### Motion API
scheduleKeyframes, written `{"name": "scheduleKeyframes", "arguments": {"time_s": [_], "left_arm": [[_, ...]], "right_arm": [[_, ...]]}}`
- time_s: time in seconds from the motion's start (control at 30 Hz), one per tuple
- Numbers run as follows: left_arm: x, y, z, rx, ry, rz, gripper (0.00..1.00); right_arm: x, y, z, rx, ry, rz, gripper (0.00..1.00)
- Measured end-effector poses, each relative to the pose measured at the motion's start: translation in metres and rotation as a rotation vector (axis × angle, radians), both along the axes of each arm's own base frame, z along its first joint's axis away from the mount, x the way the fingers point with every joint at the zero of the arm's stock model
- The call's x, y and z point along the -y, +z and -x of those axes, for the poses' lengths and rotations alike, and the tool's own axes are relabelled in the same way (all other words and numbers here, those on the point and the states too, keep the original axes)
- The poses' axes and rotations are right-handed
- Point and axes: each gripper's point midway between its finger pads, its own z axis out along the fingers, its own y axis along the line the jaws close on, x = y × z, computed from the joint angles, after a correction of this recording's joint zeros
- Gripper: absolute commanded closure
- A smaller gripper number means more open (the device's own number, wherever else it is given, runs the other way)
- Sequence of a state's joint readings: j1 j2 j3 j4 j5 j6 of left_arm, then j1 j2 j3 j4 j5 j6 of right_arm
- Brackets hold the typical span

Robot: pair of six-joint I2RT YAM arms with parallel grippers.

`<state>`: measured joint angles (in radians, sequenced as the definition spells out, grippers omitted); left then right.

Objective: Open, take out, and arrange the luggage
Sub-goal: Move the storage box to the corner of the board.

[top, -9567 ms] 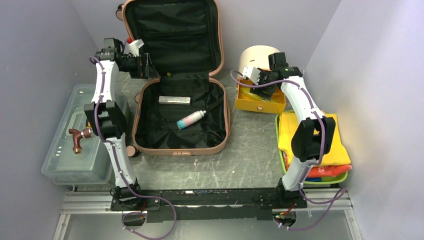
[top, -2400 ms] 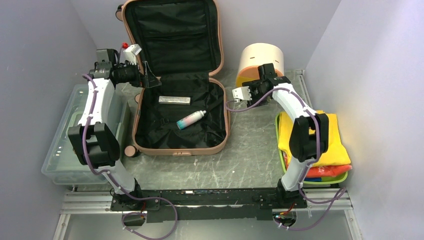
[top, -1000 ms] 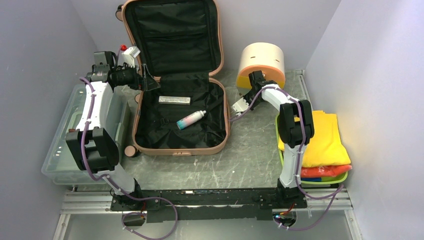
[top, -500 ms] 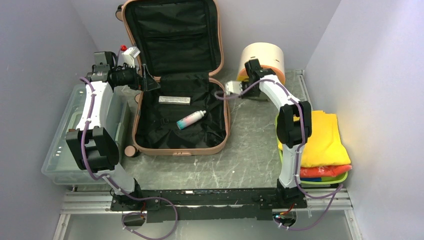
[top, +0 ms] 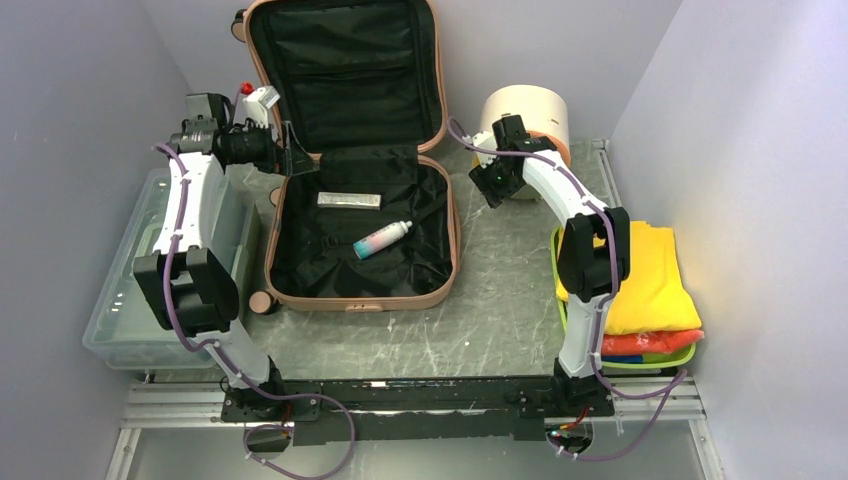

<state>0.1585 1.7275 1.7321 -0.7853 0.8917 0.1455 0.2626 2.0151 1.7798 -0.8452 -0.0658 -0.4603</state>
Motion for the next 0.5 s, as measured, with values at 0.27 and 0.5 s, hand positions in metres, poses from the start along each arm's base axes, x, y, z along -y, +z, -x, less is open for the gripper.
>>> {"name": "scheduleKeyframes", "arguments": {"time_s": [0.27,0.5], "left_arm": [[-0.003,0.002,0.005,-0.010,-0.009,-0.032,0.01],[-0.004,-0.006,0.015,-0.035,-0.034,-0.061,0.01]], "right_arm": [[0.002,0.004,-0.008,0.038,-0.227,-0.064,0.40],[0.006,0.009,-0.025,0.124,-0.366,-0.173,0.39]]}}
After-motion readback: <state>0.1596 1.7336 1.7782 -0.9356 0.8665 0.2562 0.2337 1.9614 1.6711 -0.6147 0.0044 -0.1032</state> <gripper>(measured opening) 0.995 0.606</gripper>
